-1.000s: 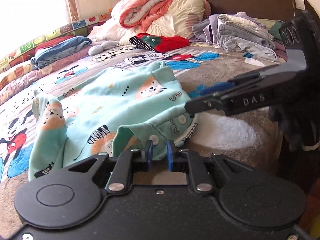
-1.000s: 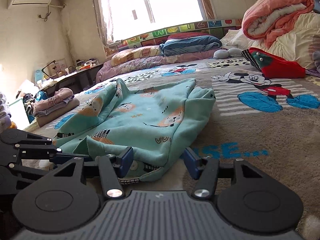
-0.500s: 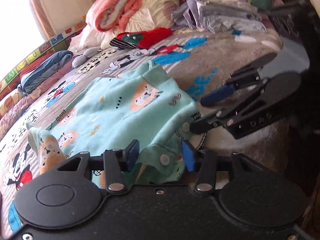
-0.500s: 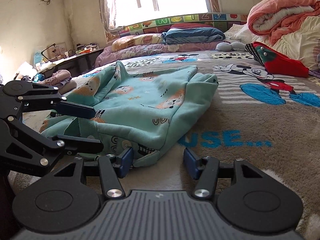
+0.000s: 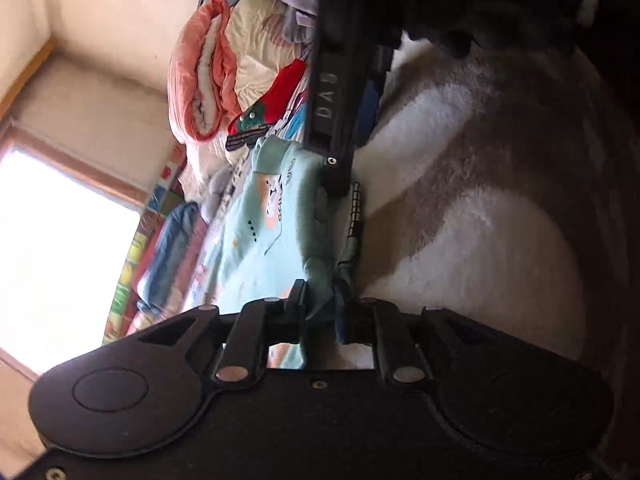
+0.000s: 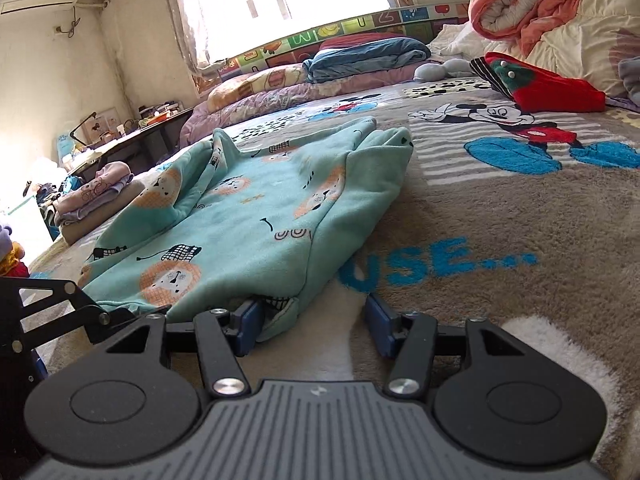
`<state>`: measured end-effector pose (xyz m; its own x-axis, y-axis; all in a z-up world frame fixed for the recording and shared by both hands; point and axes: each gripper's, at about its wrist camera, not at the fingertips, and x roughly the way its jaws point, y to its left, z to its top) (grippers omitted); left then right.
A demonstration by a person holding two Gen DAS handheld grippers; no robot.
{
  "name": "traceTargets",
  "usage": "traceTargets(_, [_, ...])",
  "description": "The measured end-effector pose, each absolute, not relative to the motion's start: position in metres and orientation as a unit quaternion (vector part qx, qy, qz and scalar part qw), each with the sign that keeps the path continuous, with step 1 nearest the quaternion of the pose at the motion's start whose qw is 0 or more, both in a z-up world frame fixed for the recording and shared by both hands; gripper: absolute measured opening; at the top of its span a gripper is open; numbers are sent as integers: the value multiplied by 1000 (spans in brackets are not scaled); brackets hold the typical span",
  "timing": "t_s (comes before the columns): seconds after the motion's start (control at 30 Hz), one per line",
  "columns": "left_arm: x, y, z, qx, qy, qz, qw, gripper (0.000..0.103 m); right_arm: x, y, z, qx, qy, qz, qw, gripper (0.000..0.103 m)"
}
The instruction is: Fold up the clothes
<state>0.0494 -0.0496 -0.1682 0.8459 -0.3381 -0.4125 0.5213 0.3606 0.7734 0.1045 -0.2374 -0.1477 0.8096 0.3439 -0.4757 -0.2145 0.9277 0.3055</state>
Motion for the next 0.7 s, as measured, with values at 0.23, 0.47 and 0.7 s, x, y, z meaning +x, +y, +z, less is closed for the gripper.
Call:
traceTargets(0.23, [74, -51, -125, 370, 127, -267, 881, 41, 100, -236, -146, 101, 270, 141, 947, 55])
traceTargets(0.47, [57, -84, -166, 518, 51, -214, 826, 6, 95, -237, -146, 80, 274, 133, 949, 56])
traceTargets(0.7, [53, -75, -190, 540, 64, -243, 804, 5, 89, -243, -143, 96, 274, 128, 948, 54])
